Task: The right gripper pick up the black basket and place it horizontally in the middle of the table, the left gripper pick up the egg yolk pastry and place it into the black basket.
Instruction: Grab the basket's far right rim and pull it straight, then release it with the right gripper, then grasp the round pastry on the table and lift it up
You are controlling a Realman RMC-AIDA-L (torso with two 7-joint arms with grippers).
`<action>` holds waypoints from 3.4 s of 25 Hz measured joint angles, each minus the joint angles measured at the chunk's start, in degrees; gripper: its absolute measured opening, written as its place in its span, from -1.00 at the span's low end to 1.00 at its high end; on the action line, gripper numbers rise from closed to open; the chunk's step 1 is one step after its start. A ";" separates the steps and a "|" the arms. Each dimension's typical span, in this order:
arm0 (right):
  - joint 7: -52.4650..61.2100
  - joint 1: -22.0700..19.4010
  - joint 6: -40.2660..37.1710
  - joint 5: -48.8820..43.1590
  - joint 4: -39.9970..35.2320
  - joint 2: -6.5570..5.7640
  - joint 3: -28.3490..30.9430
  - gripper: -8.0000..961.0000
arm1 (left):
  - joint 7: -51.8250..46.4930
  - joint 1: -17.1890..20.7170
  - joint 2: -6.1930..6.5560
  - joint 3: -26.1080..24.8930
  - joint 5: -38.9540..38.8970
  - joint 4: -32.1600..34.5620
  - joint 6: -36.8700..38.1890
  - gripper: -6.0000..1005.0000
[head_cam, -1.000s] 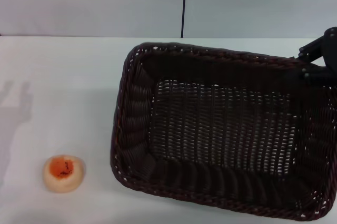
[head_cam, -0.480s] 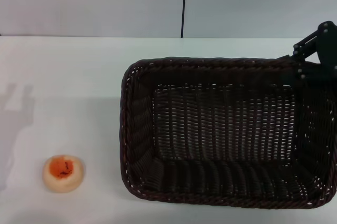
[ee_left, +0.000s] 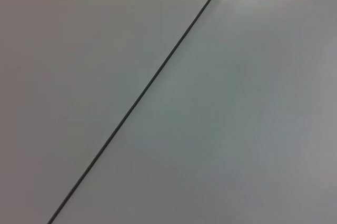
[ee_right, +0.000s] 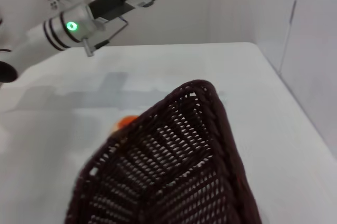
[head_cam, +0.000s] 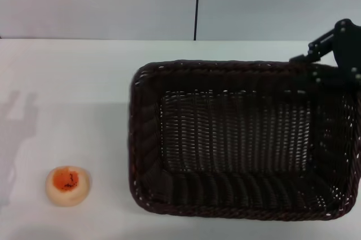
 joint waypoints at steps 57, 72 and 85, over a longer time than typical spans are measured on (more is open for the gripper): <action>-41.37 -27.75 15.67 70.92 42.55 10.60 28.20 -0.04 | 8.87 2.29 0.65 35.57 0.10 18.18 -10.99 0.42; -41.45 -27.48 17.74 70.95 42.76 10.56 29.55 -0.05 | 8.70 3.27 0.71 40.08 0.09 18.79 -13.58 0.23; -41.50 -27.41 18.42 70.74 43.01 10.53 29.31 -0.04 | 8.78 2.83 0.71 42.97 0.10 18.68 -11.90 -0.51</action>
